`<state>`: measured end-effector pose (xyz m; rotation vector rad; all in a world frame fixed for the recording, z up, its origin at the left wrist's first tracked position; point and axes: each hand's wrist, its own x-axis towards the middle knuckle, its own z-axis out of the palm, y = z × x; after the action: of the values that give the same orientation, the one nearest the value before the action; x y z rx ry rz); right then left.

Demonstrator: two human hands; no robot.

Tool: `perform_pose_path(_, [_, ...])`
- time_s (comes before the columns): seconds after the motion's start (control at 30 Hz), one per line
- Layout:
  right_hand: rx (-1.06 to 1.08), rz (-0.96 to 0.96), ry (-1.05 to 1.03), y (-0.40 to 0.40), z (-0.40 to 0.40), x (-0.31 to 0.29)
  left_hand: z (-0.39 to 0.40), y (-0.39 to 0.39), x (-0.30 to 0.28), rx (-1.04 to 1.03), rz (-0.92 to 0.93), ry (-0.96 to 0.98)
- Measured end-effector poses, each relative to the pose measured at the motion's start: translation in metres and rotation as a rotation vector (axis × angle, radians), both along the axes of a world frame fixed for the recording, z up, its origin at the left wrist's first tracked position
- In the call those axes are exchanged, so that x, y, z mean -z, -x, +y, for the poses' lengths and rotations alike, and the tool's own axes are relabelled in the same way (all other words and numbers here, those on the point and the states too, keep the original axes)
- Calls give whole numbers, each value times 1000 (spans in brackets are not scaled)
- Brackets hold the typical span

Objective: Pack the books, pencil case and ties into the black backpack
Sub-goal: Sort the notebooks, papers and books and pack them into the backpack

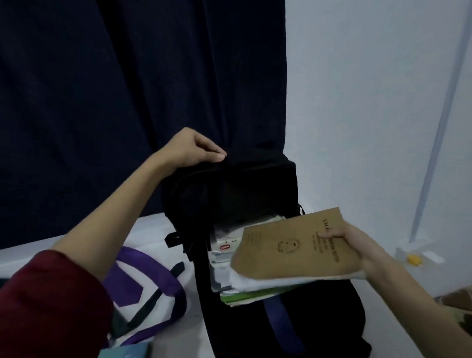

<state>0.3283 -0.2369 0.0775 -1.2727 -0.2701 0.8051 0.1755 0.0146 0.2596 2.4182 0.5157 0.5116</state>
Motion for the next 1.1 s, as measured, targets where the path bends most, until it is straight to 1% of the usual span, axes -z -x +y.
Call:
perform_pose_path(0.1, [271,154,-162,9,41,19,-2,-9,-5,-48,-191,-104])
perform_pose_path(0.2, [507,162,-212,28,80,22,-3,-17,-8,-117,-346,-131])
perform_pose_path(0.27, [577,166,-223,39,101,21,-6,-19,-9,-137,-402,-138])
perform_pose_path(0.37, [634,172,-198,45,130,25,-10,-20,-9,-118,-430,-140])
perform_pose_path(0.43, [619,168,-158,42,148,29,-10,-19,-10,-100,-436,-153])
perform_pose_path(0.47, [555,176,-151,39,154,31,-10,-19,-11,-94,-439,-160])
perform_pose_path(0.53, [292,178,-112,34,155,31,-8,-20,-13,-89,-437,-172])
perform_pose_path(0.6, [10,90,32,32,141,25,-5,-21,-13,-77,-439,-184])
perform_pose_path(0.67, [-138,-2,157,26,128,23,-3,-22,-13,-69,-450,-180])
perform_pose_path(0.73, [-116,38,129,22,121,25,-2,-24,-15,-68,-469,-180])
perform_pose_path(0.8, [3,150,32,22,122,30,-2,-26,-19,-70,-484,-187])
perform_pose_path(0.87, [123,204,-25,28,127,36,-2,-28,-23,-65,-495,-187])
perform_pose_path(1.03, [246,220,-34,43,152,34,-2,-28,-27,-45,-497,-185])
perform_pose_path(1.1, [217,156,36,39,159,29,-2,-27,-26,-39,-498,-191])
